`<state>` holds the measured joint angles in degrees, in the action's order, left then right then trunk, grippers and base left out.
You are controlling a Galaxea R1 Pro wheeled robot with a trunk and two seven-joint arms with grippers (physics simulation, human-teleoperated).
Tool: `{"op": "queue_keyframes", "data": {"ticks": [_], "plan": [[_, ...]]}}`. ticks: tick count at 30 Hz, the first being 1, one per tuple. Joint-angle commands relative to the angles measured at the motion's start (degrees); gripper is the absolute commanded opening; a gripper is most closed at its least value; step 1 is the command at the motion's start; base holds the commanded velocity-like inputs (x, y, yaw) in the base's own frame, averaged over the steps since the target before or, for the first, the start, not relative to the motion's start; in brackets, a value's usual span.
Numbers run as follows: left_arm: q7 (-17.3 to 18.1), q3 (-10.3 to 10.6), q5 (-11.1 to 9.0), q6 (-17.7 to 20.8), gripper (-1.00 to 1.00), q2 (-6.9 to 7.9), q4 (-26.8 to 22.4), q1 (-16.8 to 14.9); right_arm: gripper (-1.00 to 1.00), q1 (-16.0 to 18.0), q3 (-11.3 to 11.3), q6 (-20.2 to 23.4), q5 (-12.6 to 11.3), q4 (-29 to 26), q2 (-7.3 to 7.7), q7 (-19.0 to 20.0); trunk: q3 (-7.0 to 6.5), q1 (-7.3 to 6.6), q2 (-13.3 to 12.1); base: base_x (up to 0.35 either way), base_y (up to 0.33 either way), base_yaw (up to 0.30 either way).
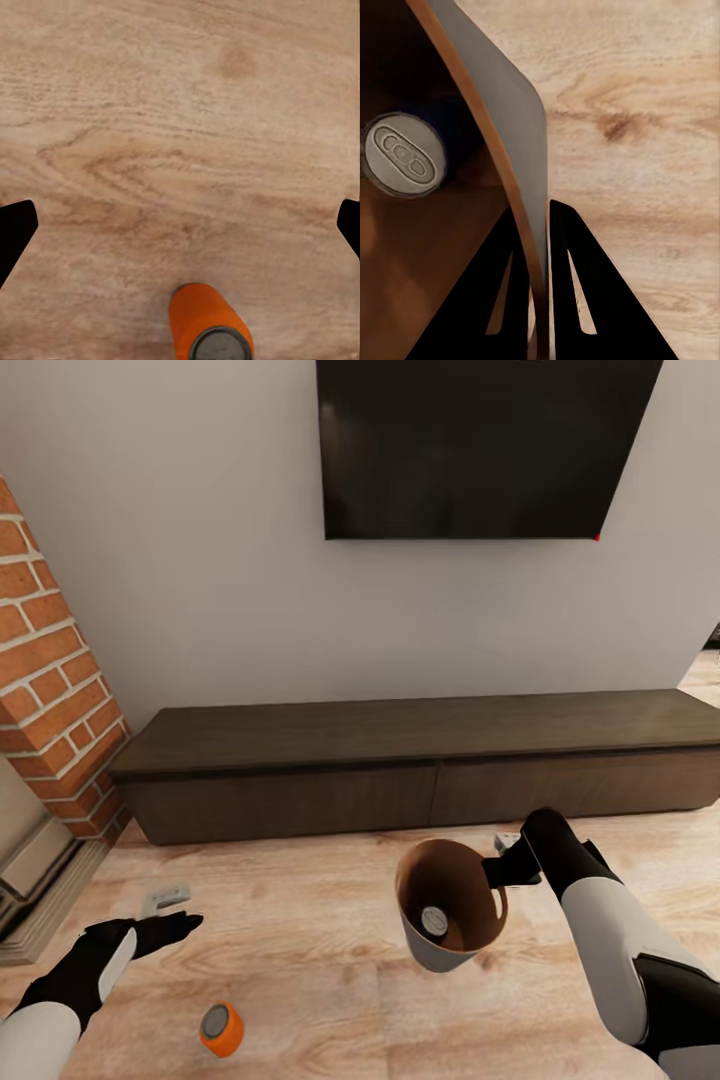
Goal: Put the three can of soda from the living room inside the tash can in the kitchen.
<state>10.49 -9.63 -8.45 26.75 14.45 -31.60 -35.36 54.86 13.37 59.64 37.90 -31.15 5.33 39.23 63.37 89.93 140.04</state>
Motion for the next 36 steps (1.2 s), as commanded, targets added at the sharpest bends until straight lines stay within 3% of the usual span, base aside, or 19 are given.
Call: {"op": "queue_keyframes", "data": {"ticks": [1, 5, 7, 9, 11, 19, 27, 32, 36], "plan": [[-0.04, 0.1, -0.01, 0.48, 1.0, -0.02, 0.5, 0.0, -1.0, 0.23, 0.09, 0.36, -1.11, 0.04, 0.0, 0.33, -0.01, -0.01, 0.0, 0.016, 0.052, -0.02], [-0.75, 1.26, 0.06, 4.16, 1.0, -0.19, 1.77, 0.02, -1.0, 1.1, 0.08, 0.36, -1.14, 0.29, 0.02, 0.38, -0.01, -0.01, 0.0, 0.008, 0.027, -0.01], [-2.02, 3.58, 0.29, 5.5, 1.0, -0.24, 2.05, 0.02, -1.0, 1.68, 0.08, 0.36, -1.15, 0.47, -0.05, 0.4, -0.01, -0.01, 0.0, 0.003, 0.01, -0.004], [-5.72, 6.59, 0.49, 6.2, 1.0, -0.28, 2.33, 0.02, -1.0, 2.18, 0.05, 0.36, -1.16, 0.63, 0.01, 0.41, -0.01, -0.01, 0.0, 0.001, 0.004, -0.001], [-7.0, 7.25, 0.52, 6.29, 1.0, -0.29, 2.36, 0.02, -1.0, 2.32, 0.03, 0.36, -1.16, 0.66, 0.14, 0.41, -0.01, -0.01, 0.0, 0.0, 0.001, 0.0], [-7.73, 7.66, 0.54, 6.31, 1.0, -0.3, 2.42, 0.02, -1.0, 2.74, 0.02, 0.36, -1.16, 0.67, 0.92, 0.41, -0.01, -0.01, 0.0, 0.0, 0.0, 0.0], [-7.15, 7.62, 0.51, 6.81, 1.0, -0.51, 2.43, -0.05, -1.0, 3.57, -0.01, 0.36, -1.12, 0.66, 1.21, 0.41, 0.89, 1.09, 2.01, 0.0, 0.0, 0.0], [-7.18, 7.74, 0.55, 6.44, 1.0, -2.88, 2.42, 0.01, -1.0, 3.73, -0.01, 0.36, -1.08, 0.66, 1.37, 0.41, 0.89, 1.09, 2.01, 0.0, 0.0, 0.0], [-7.08, 7.88, 0.55, 6.27, 1.0, -3.68, 2.48, 0.02, -1.0, 3.75, -0.01, 0.36, -1.07, 0.66, 1.92, 0.41, 0.89, 1.09, 2.01, 0.0, 0.0, 0.0]]}}
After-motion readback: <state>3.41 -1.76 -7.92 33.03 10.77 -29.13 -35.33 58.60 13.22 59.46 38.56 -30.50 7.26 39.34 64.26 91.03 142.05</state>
